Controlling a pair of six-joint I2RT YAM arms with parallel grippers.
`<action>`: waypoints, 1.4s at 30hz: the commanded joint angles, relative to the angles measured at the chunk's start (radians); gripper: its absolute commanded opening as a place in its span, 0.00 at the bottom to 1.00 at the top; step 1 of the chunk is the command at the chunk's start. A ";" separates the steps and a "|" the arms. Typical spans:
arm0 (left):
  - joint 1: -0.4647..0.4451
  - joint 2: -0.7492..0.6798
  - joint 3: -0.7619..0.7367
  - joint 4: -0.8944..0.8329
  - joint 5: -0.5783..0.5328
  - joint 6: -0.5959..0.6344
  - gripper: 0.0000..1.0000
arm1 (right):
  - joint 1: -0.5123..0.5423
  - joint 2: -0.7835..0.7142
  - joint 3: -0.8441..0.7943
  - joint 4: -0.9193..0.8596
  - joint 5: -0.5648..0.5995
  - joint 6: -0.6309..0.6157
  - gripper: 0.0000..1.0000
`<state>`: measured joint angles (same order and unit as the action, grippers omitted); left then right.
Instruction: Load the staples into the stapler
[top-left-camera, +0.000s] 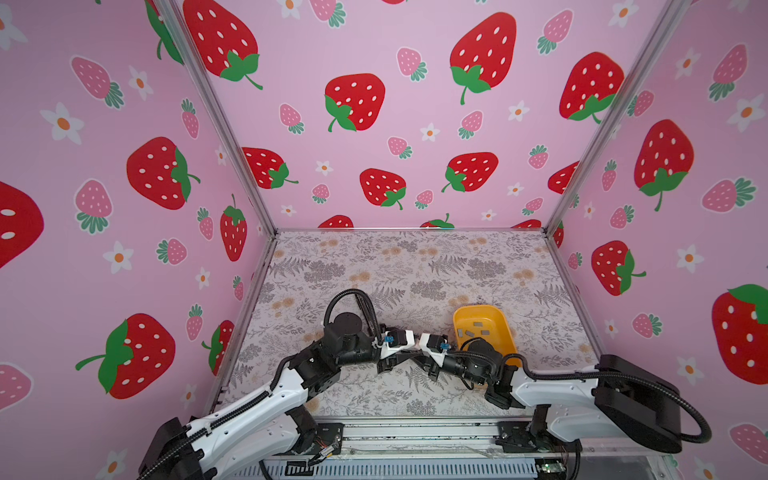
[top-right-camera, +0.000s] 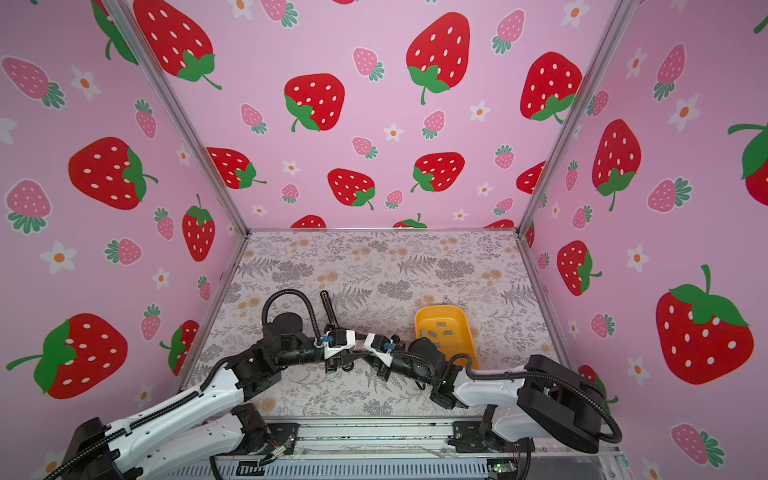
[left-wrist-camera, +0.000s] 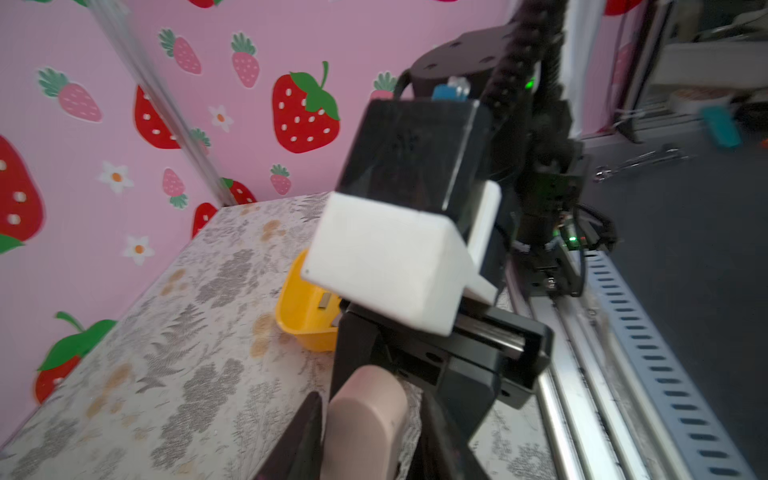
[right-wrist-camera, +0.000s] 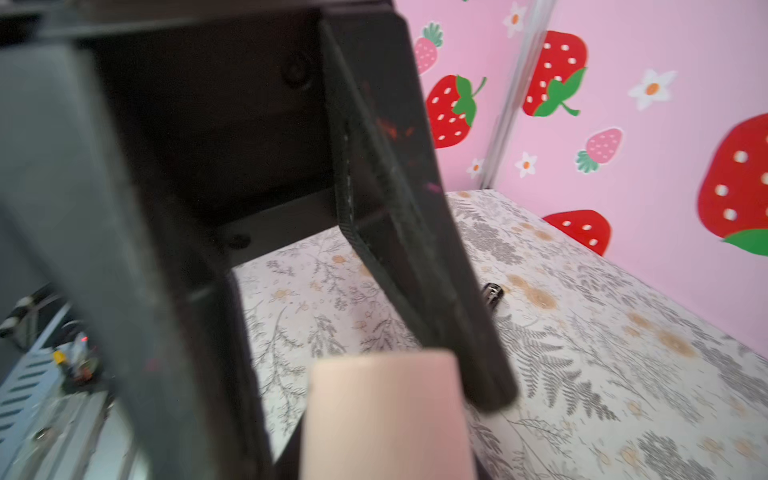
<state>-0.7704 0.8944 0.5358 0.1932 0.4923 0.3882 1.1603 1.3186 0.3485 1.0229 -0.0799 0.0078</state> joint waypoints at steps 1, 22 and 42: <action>0.000 -0.037 -0.001 0.068 -0.249 -0.127 0.51 | -0.004 0.016 0.026 -0.029 0.187 0.086 0.17; 0.125 -0.190 -0.318 0.155 -1.169 -0.612 0.99 | 0.043 0.184 0.371 -0.646 0.539 0.591 0.00; 0.321 -0.333 -0.481 0.191 -1.022 -0.744 0.99 | 0.059 0.541 0.672 -0.912 0.565 0.723 0.00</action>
<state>-0.4553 0.5591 0.0582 0.3595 -0.5304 -0.3244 1.2156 1.8347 0.9798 0.1532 0.4534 0.6888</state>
